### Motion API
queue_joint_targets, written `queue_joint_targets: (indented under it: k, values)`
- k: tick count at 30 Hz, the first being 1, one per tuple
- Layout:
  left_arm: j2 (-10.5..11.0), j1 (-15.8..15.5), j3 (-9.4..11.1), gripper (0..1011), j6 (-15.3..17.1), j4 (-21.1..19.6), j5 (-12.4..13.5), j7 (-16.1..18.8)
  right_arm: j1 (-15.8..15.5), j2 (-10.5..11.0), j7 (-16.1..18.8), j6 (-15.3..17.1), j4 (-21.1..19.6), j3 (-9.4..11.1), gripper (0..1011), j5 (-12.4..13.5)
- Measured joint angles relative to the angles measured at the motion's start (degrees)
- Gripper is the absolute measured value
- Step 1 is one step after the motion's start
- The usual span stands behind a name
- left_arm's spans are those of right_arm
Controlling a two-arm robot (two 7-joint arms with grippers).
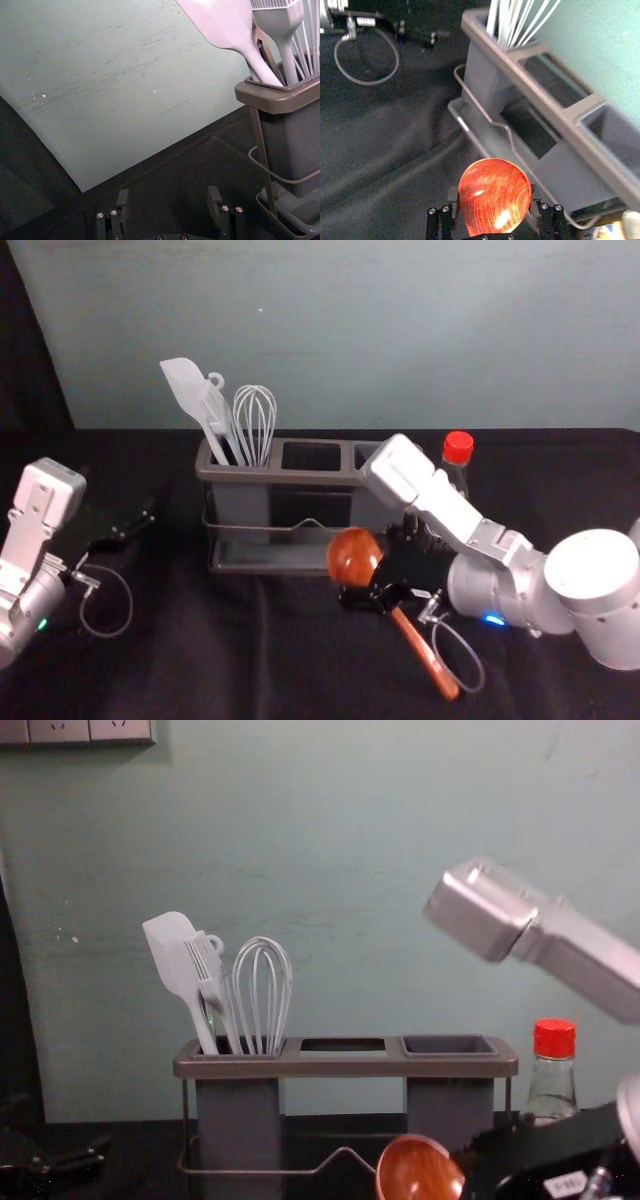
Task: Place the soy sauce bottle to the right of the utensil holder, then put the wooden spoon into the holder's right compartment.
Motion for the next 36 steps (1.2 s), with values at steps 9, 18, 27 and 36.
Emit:
queue_joint_targets:
  k: [9,18,27,36]
  values:
    - [0.0,0.0,0.0,1011,0.0,0.0,0.0,0.0,-5.6,0.7,-3.2,-5.0,-7.8,5.0,835,-0.6]
    - [0.0,0.0,0.0,1012,0.0,0.0,0.0,0.0,-8.6,0.3,-2.7,-12.2,-12.0,9.1,836,0.6]
    - [0.0,0.0,0.0,1012,0.0,0.0,0.0,0.0,-5.4,-1.0,-2.6,-17.2,-13.1,11.7,836,0.6]
    - [0.0,0.0,0.0,1011,0.0,0.0,0.0,0.0,3.7,-3.4,-1.3,-17.9,-7.1,12.8,836,2.6]
